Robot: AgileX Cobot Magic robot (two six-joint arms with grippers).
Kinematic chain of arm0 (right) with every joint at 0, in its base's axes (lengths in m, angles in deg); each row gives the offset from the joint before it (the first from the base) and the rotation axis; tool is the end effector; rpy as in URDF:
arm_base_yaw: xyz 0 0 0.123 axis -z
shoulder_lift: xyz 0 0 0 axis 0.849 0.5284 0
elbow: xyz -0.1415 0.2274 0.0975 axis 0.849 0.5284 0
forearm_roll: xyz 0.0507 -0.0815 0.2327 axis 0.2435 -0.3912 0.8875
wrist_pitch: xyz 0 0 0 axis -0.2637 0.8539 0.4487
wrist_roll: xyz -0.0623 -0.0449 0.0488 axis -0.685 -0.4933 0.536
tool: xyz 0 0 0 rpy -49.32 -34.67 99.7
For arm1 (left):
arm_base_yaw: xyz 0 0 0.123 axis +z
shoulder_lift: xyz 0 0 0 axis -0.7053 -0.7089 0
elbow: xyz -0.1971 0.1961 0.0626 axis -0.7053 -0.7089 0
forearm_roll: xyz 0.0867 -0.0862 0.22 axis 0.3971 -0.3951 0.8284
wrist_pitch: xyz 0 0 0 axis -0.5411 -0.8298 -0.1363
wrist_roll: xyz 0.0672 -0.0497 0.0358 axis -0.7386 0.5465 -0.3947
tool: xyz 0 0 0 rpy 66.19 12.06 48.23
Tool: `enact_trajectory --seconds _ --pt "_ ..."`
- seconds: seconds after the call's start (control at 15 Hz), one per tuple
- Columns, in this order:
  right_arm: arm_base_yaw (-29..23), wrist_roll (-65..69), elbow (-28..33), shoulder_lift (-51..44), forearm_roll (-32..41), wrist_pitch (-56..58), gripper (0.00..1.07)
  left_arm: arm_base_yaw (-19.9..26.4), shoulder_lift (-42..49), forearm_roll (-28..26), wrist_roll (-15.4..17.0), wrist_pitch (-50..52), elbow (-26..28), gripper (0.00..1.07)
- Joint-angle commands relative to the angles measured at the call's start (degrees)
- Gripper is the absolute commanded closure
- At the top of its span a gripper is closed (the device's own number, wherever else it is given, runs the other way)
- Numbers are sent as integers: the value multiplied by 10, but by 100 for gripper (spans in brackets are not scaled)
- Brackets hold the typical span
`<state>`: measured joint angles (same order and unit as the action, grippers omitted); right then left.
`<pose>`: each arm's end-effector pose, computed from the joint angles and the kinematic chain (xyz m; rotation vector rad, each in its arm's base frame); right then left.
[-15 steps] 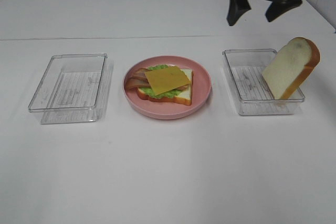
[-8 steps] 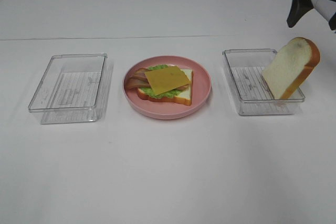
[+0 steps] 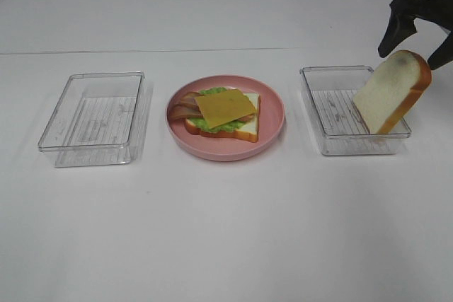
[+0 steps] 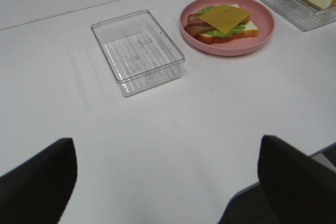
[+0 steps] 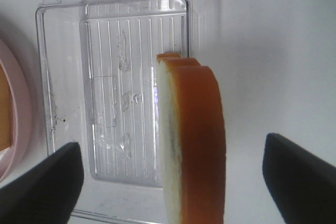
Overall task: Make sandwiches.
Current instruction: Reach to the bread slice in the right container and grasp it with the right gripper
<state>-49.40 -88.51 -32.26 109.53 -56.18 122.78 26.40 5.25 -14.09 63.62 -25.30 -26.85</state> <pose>0.4495 -0.0399 0.2166 0.1844 2.8413 0.4346 -0.0048 0.0016 0.2820 0.4007 1.9563 -0.1546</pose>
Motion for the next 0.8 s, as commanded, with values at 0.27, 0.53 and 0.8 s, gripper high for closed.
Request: enact_trajectory --seconds 0.27,0.53,0.8 --pt "2 -3 -2 34 2 25 30 1 12 0 -1 -2 -2 19" --pt "2 -3 -2 38 2 32 80 1 12 0 -1 -2 -2 19" --pt "2 -2 -2 36 4 48 107 1 12 0 -1 -2 -2 19"
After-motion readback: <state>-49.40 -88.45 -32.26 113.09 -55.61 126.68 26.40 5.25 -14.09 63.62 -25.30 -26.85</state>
